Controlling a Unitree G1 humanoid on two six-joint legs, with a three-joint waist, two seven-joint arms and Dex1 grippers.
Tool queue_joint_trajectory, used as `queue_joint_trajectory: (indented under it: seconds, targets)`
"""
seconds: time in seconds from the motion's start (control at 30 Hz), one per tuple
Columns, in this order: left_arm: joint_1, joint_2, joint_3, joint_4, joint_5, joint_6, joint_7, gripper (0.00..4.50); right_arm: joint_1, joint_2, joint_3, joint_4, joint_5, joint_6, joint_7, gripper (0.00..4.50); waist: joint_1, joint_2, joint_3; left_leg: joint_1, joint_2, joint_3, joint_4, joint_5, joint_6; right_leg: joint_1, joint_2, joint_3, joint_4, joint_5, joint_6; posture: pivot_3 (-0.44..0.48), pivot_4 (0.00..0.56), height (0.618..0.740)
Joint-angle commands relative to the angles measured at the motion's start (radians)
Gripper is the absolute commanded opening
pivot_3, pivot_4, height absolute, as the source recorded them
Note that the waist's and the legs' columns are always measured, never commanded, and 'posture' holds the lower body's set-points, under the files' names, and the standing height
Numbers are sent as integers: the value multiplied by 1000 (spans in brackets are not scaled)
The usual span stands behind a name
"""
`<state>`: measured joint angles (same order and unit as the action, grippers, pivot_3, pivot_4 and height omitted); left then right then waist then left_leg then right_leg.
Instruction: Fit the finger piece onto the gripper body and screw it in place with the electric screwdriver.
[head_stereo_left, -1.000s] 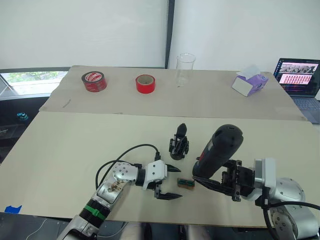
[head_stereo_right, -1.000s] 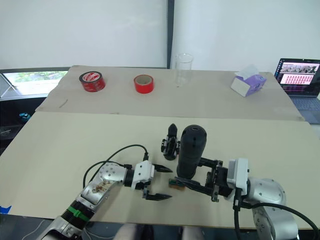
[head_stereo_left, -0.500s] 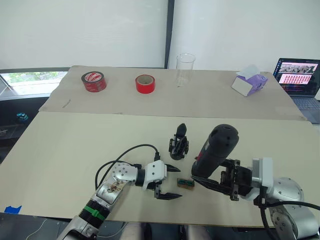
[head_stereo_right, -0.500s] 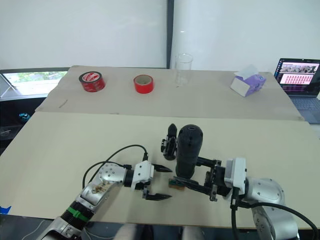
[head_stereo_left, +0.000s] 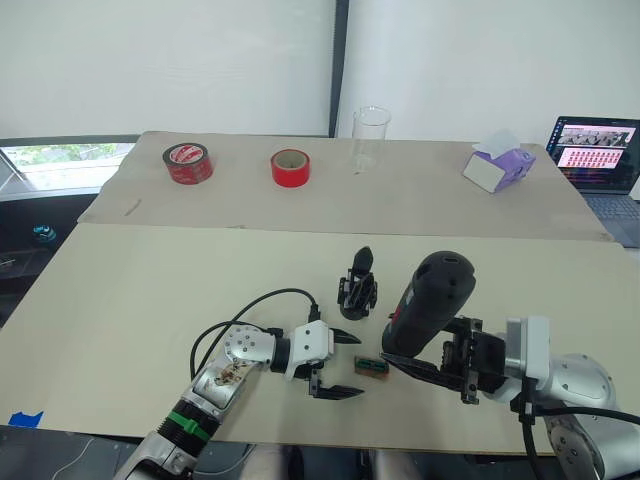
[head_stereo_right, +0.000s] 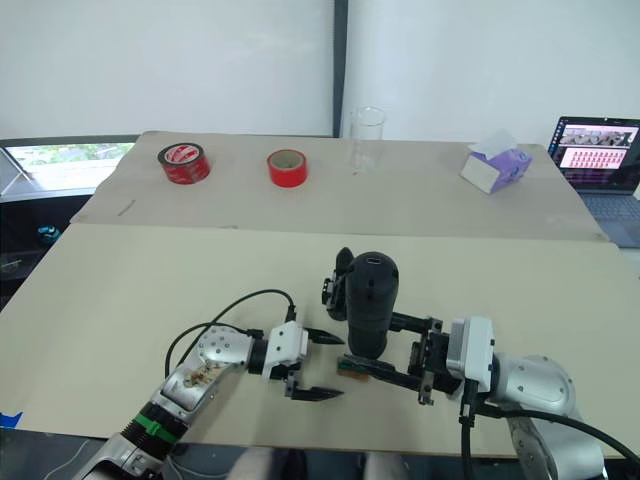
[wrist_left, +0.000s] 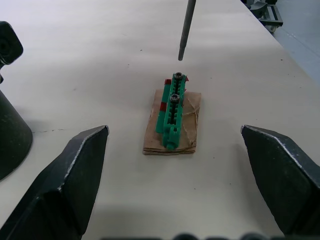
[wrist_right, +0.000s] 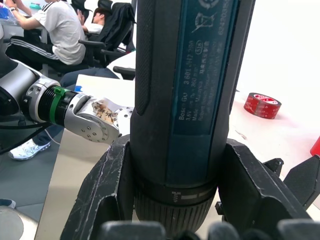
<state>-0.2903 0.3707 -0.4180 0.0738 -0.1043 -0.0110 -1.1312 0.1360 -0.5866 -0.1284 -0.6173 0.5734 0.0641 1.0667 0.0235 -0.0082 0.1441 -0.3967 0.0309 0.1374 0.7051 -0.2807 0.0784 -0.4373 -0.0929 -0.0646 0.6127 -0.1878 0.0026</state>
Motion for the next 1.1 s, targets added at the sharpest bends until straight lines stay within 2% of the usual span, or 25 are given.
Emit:
queue_joint_trajectory:
  seconds: [0.03, 1.1]
  targets:
    - [13, 4, -29, 18, 18, 9, -4, 4500, -8, -9, -11, -30, 38, -11, -7, 1933, 0, 0, 0, 0, 0, 0, 0, 0, 0, 0, 0, 0, 0, 0, 0, 0, 150, 740]
    - [16, 1, -31, 19, 18, 17, -1, 4500, -5, -10, 11, -8, 17, -30, -10, 1933, 0, 0, 0, 0, 0, 0, 0, 0, 0, 0, 0, 0, 0, 0, 0, 0, 150, 740]
